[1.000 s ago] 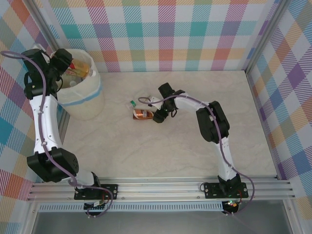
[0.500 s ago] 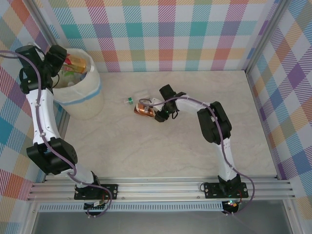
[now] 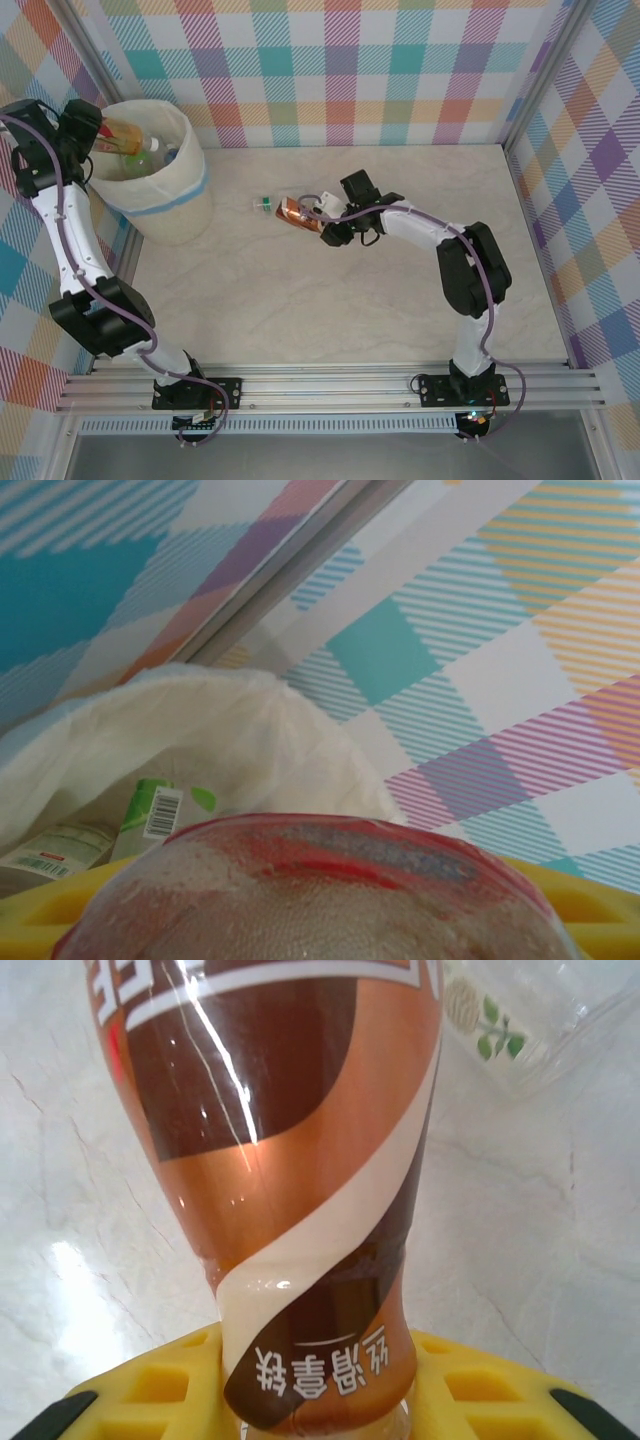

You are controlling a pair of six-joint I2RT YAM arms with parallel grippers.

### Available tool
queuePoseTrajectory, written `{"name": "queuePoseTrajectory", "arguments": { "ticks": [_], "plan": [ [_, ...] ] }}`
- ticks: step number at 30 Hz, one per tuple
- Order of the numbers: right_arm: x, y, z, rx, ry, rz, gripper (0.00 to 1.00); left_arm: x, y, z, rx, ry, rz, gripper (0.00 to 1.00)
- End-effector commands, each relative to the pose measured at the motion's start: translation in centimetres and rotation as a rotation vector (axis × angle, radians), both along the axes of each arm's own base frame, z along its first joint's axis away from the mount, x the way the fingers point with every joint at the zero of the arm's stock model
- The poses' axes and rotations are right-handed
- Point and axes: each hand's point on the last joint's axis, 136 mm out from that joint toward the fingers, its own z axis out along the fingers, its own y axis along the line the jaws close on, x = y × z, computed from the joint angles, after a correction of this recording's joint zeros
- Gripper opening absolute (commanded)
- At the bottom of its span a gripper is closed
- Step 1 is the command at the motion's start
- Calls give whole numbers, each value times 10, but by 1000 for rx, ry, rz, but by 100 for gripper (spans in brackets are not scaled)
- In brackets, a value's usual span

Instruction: Put the plastic bottles in the bin

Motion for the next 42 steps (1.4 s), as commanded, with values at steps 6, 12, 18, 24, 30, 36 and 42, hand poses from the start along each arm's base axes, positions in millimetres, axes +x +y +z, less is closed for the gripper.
{"name": "queuePoseTrajectory", "arguments": {
  "ticks": [6, 12, 18, 24, 30, 36, 42],
  "plan": [
    [-15, 22, 66, 215, -7, 21, 20, 13, -25, -34, 65, 206, -3, 100],
    [-29, 37, 105, 345, -9, 66, 21, -43, -29, -3, 220, 204, 140, 100],
    [-37, 50, 134, 425, -25, 96, 22, -67, -114, 4, 289, 112, -52, 100],
    [-48, 61, 153, 468, -27, 131, 22, -83, -249, -5, 174, -7, -507, 100],
    [-57, 72, 170, 518, -21, 165, 23, -107, -318, -38, 73, 27, -685, 100],
    [-67, 87, 175, 522, -9, 215, 24, -106, -354, -71, 66, 124, -808, 100],
    [-72, 92, 180, 535, -8, 238, 24, -96, -358, -96, 84, 184, -794, 100]
  ]
}}
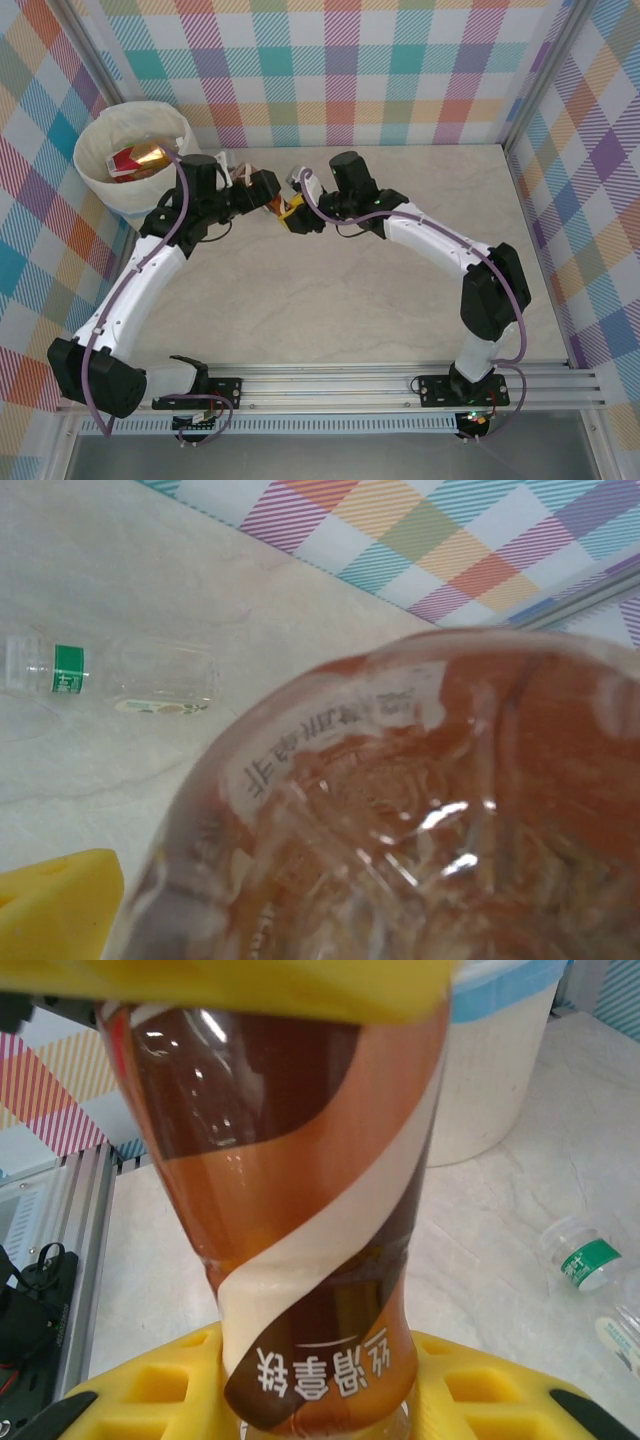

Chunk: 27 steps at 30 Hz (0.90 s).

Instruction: Put the plastic bottles in the bin

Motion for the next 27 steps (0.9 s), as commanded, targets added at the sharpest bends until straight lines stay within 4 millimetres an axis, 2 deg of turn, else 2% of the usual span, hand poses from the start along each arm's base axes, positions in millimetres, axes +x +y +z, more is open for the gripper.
{"name": "queuePoseTrajectory", "arguments": {
  "ticks": [1, 4, 6, 10, 12, 13, 15, 17, 20, 24, 27],
  "plan": [
    [-11, 6, 28, 61, -33, 65, 25, 6, -1, -3, 16, -13, 19, 100],
    [-20, 7, 30, 63, -21, 114, 25, 12, 5, -2, 25, -48, 61, 100],
    [-25, 7, 29, 63, -7, 146, 26, 16, 4, 7, 10, -89, 59, 95],
    [-31, 8, 29, 68, 12, 180, 28, 23, 6, 21, 0, -149, 73, 76],
    [-28, 8, 27, 58, 8, 169, 30, 28, 5, 36, -25, -202, 70, 64],
    [-26, 8, 25, 50, 3, 159, 33, 28, 6, 40, -31, -215, 69, 59],
    [-21, 6, 22, 34, -20, 143, 45, 30, 10, 46, -38, -232, 77, 54],
    [-10, 2, 16, 1, -58, 110, 56, 32, 19, 49, -40, -241, 99, 52],
    [16, -11, -2, -76, -102, 42, 66, 34, 45, 55, -28, -246, 154, 51],
    [54, -28, -38, -175, -71, -13, 81, 25, 83, 74, 58, -286, 232, 51],
    [83, -31, -67, -261, -91, -30, 91, 22, 117, 95, 104, -323, 314, 51]
  ]
}}
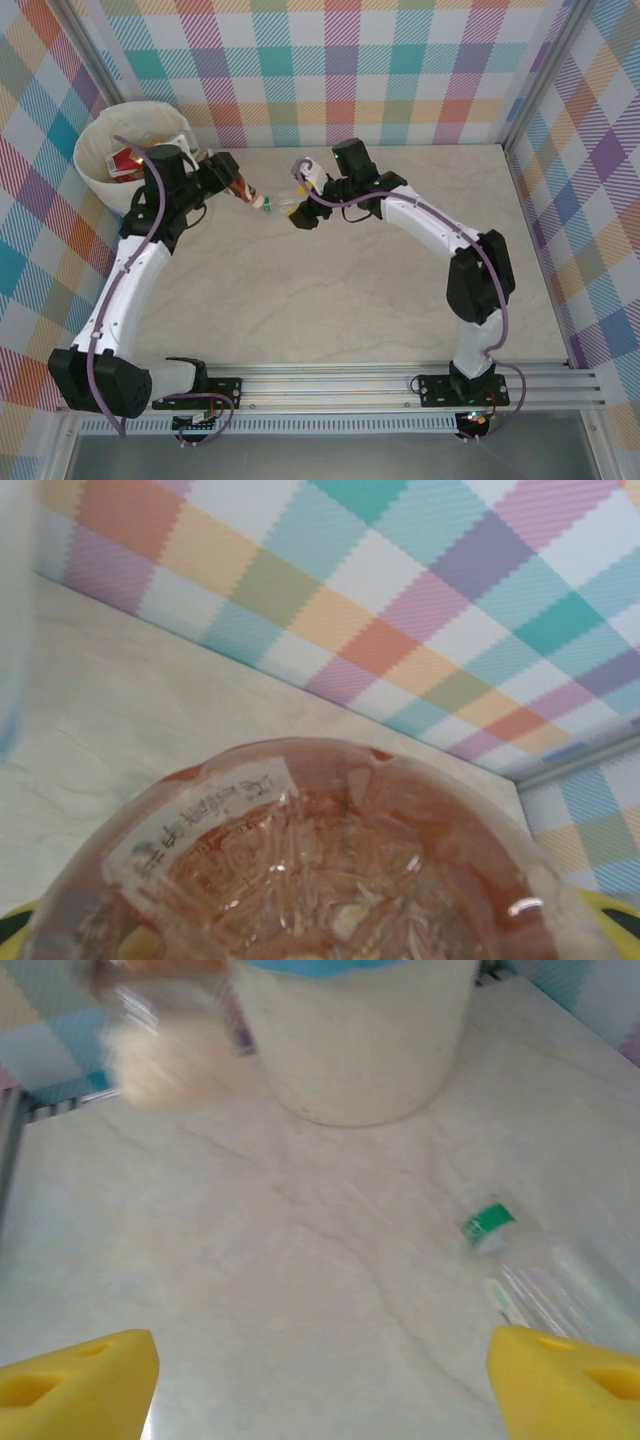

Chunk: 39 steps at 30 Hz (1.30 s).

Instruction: Put the plastic bottles in the bin

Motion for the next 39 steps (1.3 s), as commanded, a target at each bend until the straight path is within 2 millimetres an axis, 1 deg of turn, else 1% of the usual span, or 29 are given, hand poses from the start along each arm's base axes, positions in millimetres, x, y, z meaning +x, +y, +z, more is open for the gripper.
{"name": "queuePoseTrajectory", "arguments": {
  "ticks": [1, 2, 4, 8, 10, 13, 15, 16, 17, 20, 23, 27, 30, 33, 34, 37, 39],
  "plan": [
    [28, -8, -47, -146, -11, 2, 96, -13, 42, 54, 69, -128, 106, 51],
    [37, -6, -52, -166, -22, 6, 100, -13, 52, 60, 71, -143, 138, 51],
    [57, -1, -70, -210, -35, 4, 100, -10, 76, 71, 89, -173, 213, 51],
    [89, 6, -93, -249, -42, -5, 100, -4, 115, 94, 119, -216, 331, 51],
    [102, 8, -105, -265, -48, -10, 100, 0, 132, 104, 104, -231, 361, 50],
    [114, 9, -120, -286, -40, -3, 100, 9, 155, 113, 109, -236, 405, 51],
    [116, 10, -131, -297, -38, 18, 100, 17, 171, 113, 111, -221, 432, 51],
    [117, 10, -139, -304, -37, 30, 100, 23, 173, 111, 104, -210, 430, 50],
    [117, 12, -144, -303, -39, 40, 100, 25, 188, 109, 99, -194, 453, 50],
    [123, 16, -156, -298, -63, 51, 100, 33, 199, 105, 86, -169, 451, 49],
    [130, 20, -166, -289, -78, 54, 100, 34, 206, 102, 95, -163, 460, 49],
    [130, 31, -176, -265, -71, 71, 98, 36, 217, 102, 97, -160, 480, 49],
    [136, 35, -182, -276, -102, 48, 97, 43, 223, 101, 102, -149, 483, 49],
    [137, 38, -181, -263, -96, 32, 95, 50, 228, 99, 110, -143, 490, 49],
    [136, 39, -178, -253, -88, 32, 91, 54, 230, 98, 110, -141, 493, 49],
    [134, 42, -168, -219, -65, 17, 70, 67, 238, 91, 106, -123, 508, 49],
    [131, 44, -155, -190, -62, 7, 62, 77, 243, 84, 95, -103, 515, 49]
  ]
}}
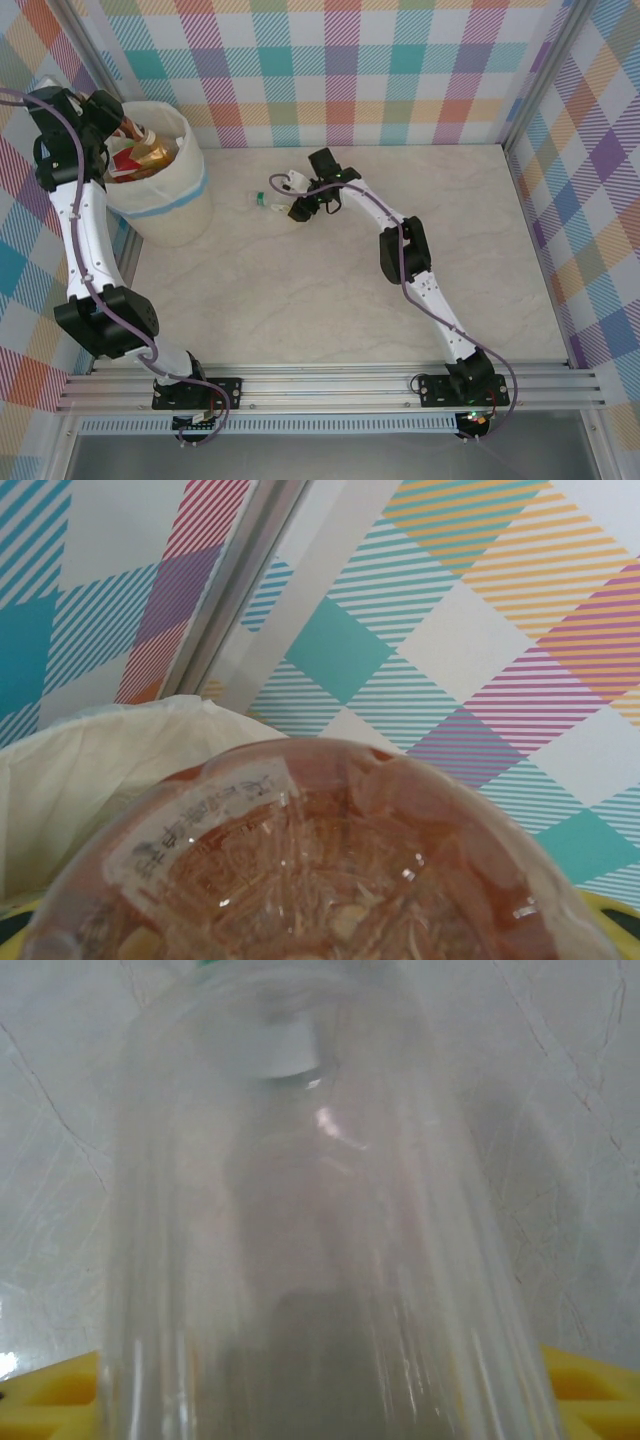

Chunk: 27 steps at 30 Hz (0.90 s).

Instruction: Put the plastic bottles in the bin

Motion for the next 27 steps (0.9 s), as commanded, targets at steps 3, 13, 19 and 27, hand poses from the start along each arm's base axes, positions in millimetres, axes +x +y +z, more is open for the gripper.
{"name": "queuePoseTrajectory", "arguments": {
  "ticks": [3, 13, 19, 27],
  "plan": [
    [-10, 11, 66, 143, -41, 2, 54, 23, 22, -14, -30, 36, 37, 50],
    [-62, -1, 131, 255, -102, 18, 47, 69, 32, -53, -232, 114, 44, 54],
    [-93, -7, 151, 284, -112, 29, 47, 80, 30, -73, -333, 152, 45, 85],
    [-130, -20, 191, 360, -131, 17, 46, 40, 25, -42, -171, 193, 49, 100]
  ]
}}
